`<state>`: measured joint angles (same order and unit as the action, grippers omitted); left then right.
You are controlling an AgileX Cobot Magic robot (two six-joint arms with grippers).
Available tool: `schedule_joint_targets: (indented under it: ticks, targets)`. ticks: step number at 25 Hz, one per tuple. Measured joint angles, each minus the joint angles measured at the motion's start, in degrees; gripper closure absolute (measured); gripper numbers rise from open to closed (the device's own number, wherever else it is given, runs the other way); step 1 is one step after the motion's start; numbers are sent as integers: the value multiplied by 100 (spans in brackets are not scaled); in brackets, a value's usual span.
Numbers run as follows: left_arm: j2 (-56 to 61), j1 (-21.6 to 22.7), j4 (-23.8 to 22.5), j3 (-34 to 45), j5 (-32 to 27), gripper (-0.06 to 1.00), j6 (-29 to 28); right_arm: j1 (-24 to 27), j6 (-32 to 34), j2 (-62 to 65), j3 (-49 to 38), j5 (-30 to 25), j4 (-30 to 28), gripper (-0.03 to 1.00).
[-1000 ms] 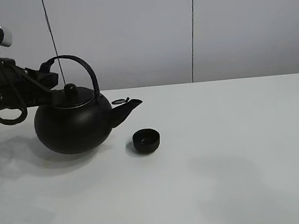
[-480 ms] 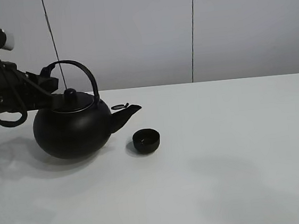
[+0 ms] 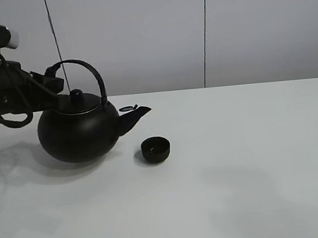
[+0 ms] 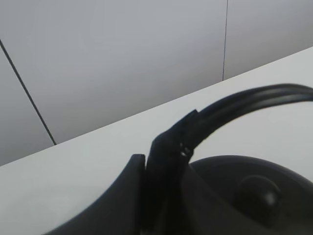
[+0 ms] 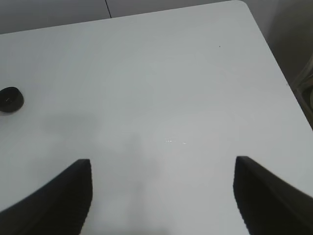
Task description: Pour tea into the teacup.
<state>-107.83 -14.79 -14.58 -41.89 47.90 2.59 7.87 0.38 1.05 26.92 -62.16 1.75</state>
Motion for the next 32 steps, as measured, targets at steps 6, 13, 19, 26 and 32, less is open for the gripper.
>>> schedule_joint_targets:
  ticks: [6,13,19,26,32]
  targets:
    - [0,0,0,-76,-264,83,182,0,0,0,0,0,0,42]
    - [0,0,-163,-91,-439,83,208,0,0,0,0,5,0,42]
    - [0,0,-296,-110,-445,83,265,0,0,0,0,5,0,42]
    - [0,-17,-309,-116,-521,83,383,0,0,0,0,5,0,42]
    - [0,-22,-390,-295,-724,83,386,0,5,0,0,5,0,42]
